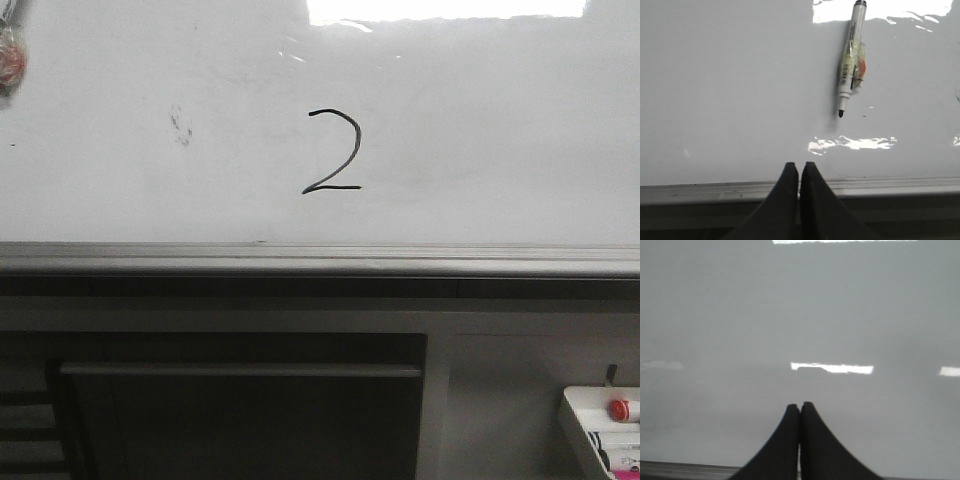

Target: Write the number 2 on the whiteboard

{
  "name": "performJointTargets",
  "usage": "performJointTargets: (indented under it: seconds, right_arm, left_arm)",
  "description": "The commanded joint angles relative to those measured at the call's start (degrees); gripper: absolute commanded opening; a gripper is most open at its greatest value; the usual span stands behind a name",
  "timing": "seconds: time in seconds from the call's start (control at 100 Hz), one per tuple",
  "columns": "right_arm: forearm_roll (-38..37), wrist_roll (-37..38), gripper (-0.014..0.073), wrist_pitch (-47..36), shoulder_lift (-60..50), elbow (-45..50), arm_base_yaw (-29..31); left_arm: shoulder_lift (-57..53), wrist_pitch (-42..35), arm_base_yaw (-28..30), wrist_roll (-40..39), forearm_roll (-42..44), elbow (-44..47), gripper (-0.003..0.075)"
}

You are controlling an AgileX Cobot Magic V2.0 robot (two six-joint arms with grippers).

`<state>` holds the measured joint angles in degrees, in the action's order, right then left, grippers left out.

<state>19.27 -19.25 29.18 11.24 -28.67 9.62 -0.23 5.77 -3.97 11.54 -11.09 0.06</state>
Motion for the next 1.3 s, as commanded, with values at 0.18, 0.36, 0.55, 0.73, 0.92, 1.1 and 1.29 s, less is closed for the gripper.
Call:
performJointTargets:
  seconds: [0.18, 0.36, 0.55, 0.73, 0.92, 1.1, 1.29]
  right_arm:
    - [0.66, -0.57, -0.0072, -4.66, 0.77, -1.58, 0.42]
    - [0.66, -0.57, -0.0072, -4.66, 0.77, -1.58, 0.42]
    - [0.66, -0.57, -0.0072, -4.66, 0.77, -1.58, 0.42]
    - [0.66, -0.57, -0.0072, -4.66, 0.77, -1.58, 0.42]
    - [0.66, -0.57, -0.0072, -4.66, 0.77, -1.58, 0.42]
    - [0.66, -0.57, -0.0072, -5.91, -0.61, -0.17, -0.07]
    - [1.03, -0.57, -0.0072, -17.86, -11.88, 13.71, -4.84]
  left_arm:
    - [-1.75, -3.24, -0.36, -2.46, 0.56, 1.82, -0.0019]
    - [-1.65, -3.24, -0.23, -16.99, 14.34, 1.82, -0.0018]
    - [-1.65, -3.24, -0.23, -16.99, 14.34, 1.82, -0.0018]
    - [-1.65, -3.24, -0.23, -16.99, 14.34, 1.82, -0.0018]
    - [-1.65, -3.24, -0.23, -16.99, 14.34, 1.82, -0.0018]
    - [-1.65, -3.24, -0.23, -16.99, 14.34, 1.82, -0.0018]
    - [-1.65, -3.24, -0.23, -16.99, 14.34, 1.82, -0.0018]
